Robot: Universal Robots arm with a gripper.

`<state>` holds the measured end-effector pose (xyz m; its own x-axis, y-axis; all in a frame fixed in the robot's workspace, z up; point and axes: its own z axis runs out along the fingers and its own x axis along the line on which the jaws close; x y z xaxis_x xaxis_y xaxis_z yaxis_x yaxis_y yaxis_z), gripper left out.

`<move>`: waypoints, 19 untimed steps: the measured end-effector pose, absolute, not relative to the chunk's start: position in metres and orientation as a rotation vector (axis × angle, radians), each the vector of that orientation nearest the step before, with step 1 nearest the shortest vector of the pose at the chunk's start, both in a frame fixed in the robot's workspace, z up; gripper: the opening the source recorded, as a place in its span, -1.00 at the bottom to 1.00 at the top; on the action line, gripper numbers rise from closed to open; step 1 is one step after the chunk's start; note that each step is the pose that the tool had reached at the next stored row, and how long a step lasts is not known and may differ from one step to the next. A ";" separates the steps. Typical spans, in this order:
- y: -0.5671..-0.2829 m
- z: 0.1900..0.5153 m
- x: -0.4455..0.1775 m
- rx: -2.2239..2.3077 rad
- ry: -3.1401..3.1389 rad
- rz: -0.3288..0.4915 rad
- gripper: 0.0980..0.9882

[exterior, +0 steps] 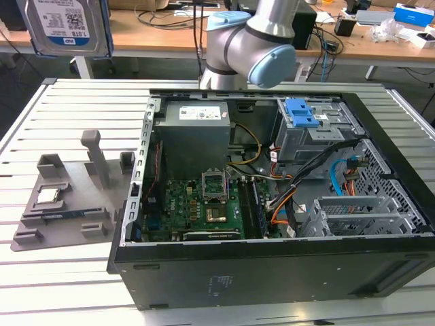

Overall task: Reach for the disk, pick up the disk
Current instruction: 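Pick up the disk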

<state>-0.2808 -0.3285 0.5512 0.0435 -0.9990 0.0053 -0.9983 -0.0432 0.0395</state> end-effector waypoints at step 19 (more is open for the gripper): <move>-0.328 0.551 -0.196 2.246 -2.150 -0.037 -0.40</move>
